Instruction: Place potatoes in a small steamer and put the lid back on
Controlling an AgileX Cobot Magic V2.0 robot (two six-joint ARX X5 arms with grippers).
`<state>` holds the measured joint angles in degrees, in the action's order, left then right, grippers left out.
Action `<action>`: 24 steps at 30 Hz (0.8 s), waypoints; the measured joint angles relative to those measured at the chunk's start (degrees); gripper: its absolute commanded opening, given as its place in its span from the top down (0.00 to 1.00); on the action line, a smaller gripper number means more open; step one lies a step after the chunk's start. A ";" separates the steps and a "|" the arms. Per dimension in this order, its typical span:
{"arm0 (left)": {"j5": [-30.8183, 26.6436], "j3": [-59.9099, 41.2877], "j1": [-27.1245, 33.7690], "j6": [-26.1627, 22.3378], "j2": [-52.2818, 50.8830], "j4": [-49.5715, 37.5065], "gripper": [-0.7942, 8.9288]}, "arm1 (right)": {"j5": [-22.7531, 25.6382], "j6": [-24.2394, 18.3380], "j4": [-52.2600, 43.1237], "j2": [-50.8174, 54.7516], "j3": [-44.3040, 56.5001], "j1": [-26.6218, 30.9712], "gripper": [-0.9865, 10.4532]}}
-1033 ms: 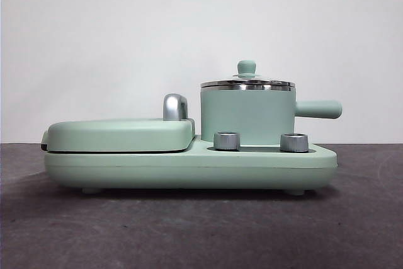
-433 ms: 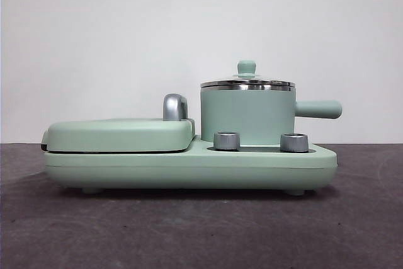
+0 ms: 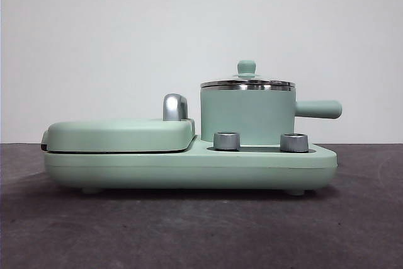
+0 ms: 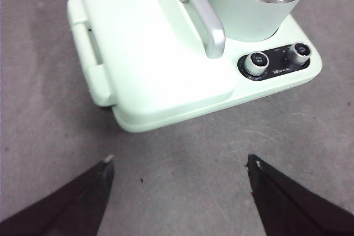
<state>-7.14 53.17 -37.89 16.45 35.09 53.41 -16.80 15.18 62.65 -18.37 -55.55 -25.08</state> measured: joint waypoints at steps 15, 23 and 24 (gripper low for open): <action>0.00 -2.67 0.00 0.94 -14.43 1.92 0.91 | 0.98 -0.37 0.02 0.00 0.00 0.00 0.90; 0.00 -2.67 0.00 0.94 -14.43 2.25 0.91 | 1.11 -0.37 0.02 0.00 0.00 0.00 0.90; 0.00 -2.67 0.00 0.94 -14.43 2.25 0.91 | 1.11 -0.37 0.02 0.00 0.00 0.00 0.90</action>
<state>-7.14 50.50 -37.89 17.39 20.67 55.66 -15.68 14.81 62.67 -18.37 -55.55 -25.08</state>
